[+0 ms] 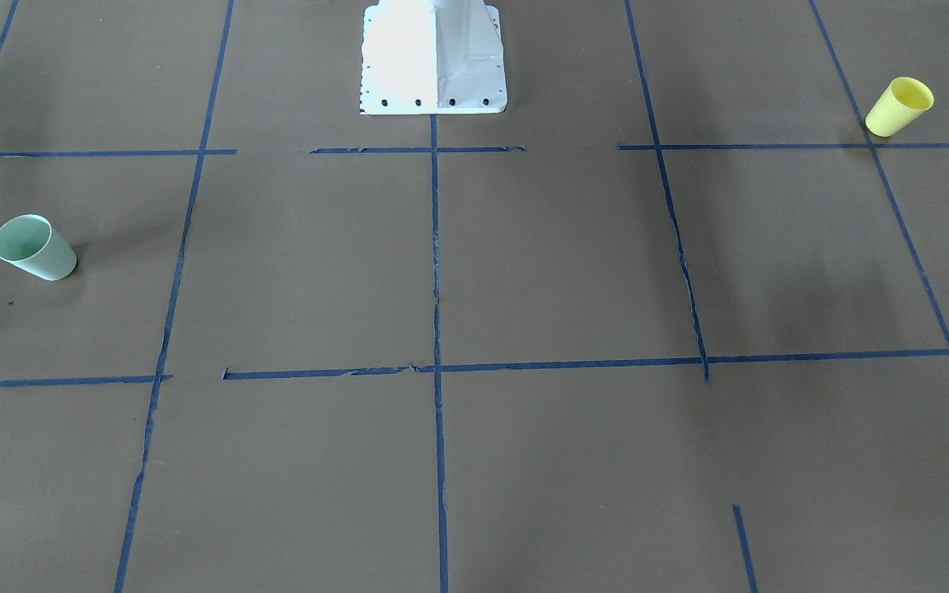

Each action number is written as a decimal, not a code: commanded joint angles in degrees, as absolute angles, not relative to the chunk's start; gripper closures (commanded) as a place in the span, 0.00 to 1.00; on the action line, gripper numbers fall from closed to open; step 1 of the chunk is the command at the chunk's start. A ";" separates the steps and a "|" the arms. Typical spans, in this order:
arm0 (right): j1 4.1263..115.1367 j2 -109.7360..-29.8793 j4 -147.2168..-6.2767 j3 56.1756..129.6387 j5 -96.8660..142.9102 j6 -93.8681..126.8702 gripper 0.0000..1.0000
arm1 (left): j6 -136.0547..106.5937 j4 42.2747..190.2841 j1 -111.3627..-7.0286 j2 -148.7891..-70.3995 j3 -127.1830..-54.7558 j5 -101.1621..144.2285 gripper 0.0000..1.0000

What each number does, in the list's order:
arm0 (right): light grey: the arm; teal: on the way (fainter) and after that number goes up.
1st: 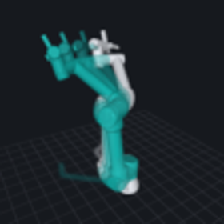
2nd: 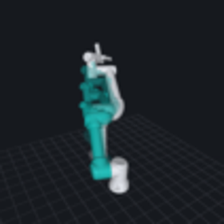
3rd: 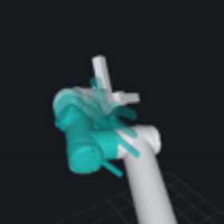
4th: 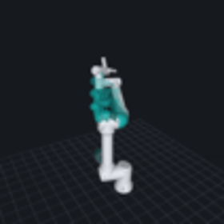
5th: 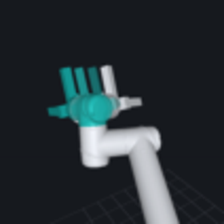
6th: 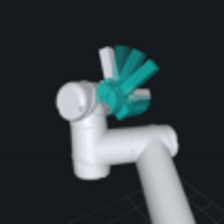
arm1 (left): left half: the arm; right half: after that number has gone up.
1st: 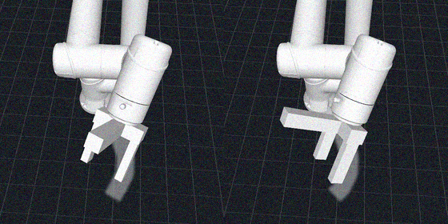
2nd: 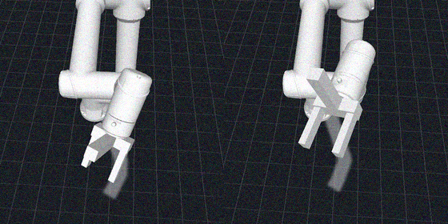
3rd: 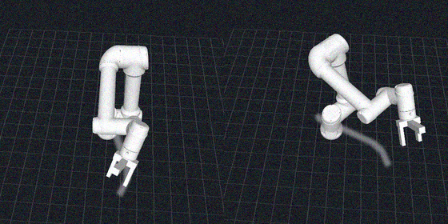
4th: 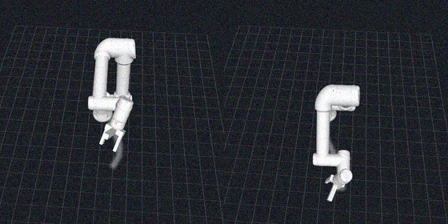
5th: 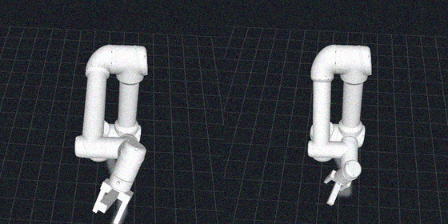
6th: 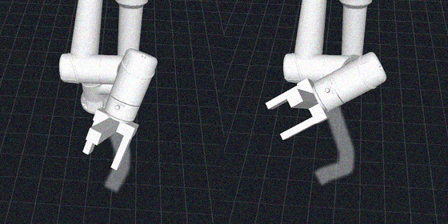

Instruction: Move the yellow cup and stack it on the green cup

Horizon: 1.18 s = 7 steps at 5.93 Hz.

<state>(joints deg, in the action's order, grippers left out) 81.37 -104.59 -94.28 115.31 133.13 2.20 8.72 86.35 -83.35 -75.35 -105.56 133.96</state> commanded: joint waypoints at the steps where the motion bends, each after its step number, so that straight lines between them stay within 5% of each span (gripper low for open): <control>1: 81.12 -104.76 -93.87 115.14 133.77 1.94 0.00 | 8.61 86.40 -83.32 -75.59 -107.12 134.03 0.00; 7: 80.68 -106.52 -91.86 116.80 136.41 2.28 0.00 | -1.51 88.24 -81.14 -75.76 -108.63 141.94 0.00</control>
<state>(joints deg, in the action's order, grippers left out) 80.69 -105.83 -93.13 116.43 135.75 2.15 4.11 88.17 -82.20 -75.63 -108.22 140.65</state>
